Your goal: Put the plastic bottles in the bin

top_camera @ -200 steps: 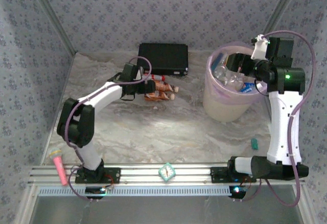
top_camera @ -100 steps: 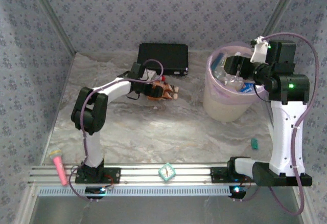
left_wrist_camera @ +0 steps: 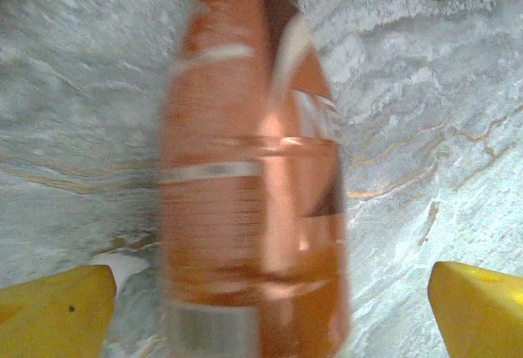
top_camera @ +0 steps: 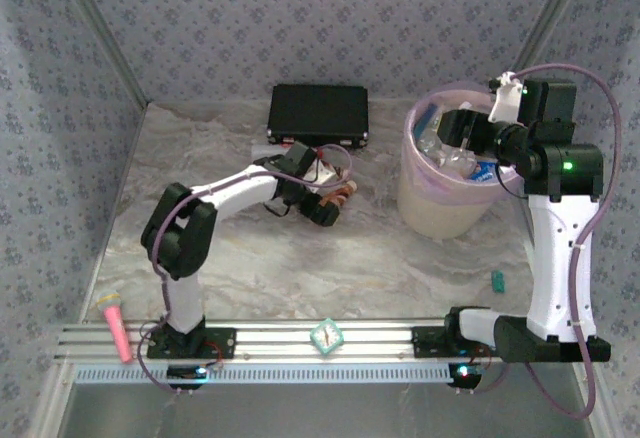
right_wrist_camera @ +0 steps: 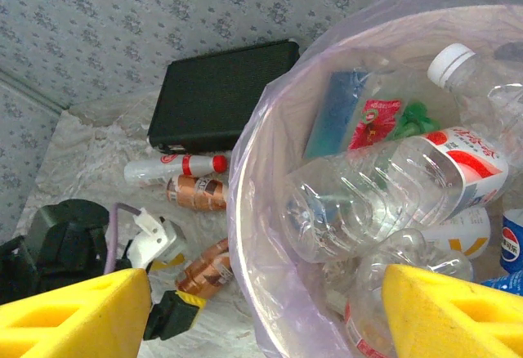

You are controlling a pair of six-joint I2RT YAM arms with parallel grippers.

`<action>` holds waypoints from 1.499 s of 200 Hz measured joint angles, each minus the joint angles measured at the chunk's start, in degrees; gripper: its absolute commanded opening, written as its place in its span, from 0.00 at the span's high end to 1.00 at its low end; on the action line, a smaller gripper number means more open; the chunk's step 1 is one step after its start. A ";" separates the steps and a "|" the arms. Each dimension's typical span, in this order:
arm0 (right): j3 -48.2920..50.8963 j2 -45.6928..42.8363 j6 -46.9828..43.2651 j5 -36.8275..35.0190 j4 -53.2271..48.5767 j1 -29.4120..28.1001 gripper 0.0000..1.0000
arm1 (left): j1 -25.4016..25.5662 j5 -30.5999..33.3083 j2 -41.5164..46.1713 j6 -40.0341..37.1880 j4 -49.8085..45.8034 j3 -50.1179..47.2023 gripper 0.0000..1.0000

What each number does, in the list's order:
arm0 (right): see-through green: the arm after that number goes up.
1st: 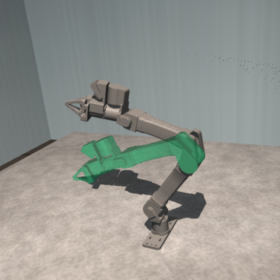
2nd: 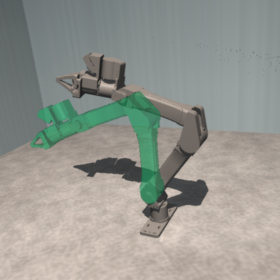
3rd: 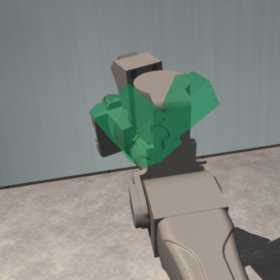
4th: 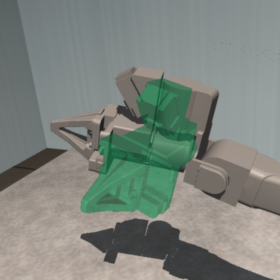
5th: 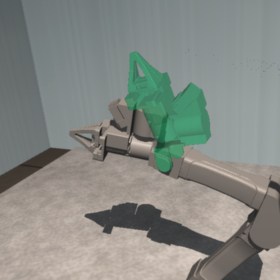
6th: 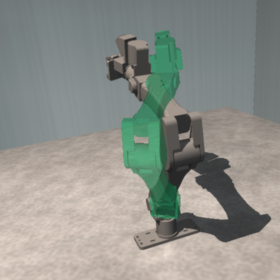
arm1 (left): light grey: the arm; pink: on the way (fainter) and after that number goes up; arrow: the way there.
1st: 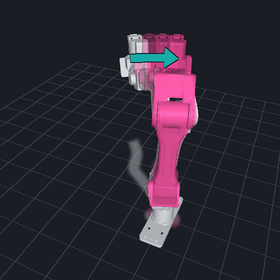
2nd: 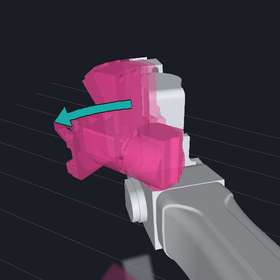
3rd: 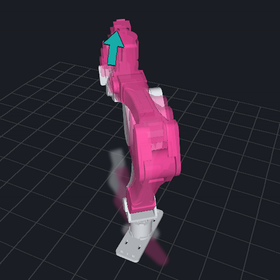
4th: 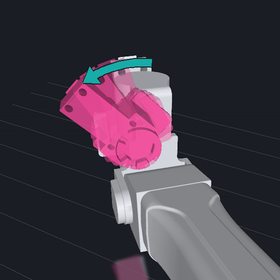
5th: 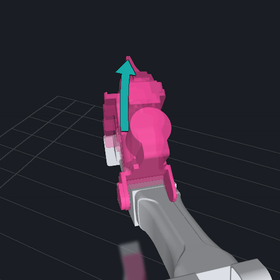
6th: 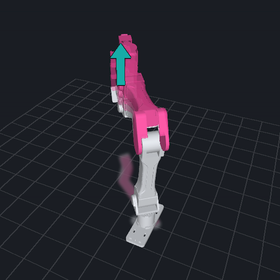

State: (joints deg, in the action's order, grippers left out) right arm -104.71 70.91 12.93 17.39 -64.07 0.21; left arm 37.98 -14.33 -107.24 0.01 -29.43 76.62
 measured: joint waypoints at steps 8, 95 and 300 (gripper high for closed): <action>0.00 0.00 0.00 0.00 0.00 0.00 0.23 | 0.22 1.75 0.35 -0.13 -0.13 0.50 0.01; 0.83 -1.14 0.00 -0.02 0.00 0.02 0.23 | 6.86 8.00 -6.54 0.07 -0.57 4.87 0.06; 11.58 -2.05 11.87 6.97 18.45 -14.03 0.24 | -0.81 9.09 25.11 16.37 16.83 -15.78 0.65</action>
State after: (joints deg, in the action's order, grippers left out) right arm -93.12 68.86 24.80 24.36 -45.63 -13.82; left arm 37.17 -5.23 -82.13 16.38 -12.60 60.84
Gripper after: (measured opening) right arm 0.755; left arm 0.587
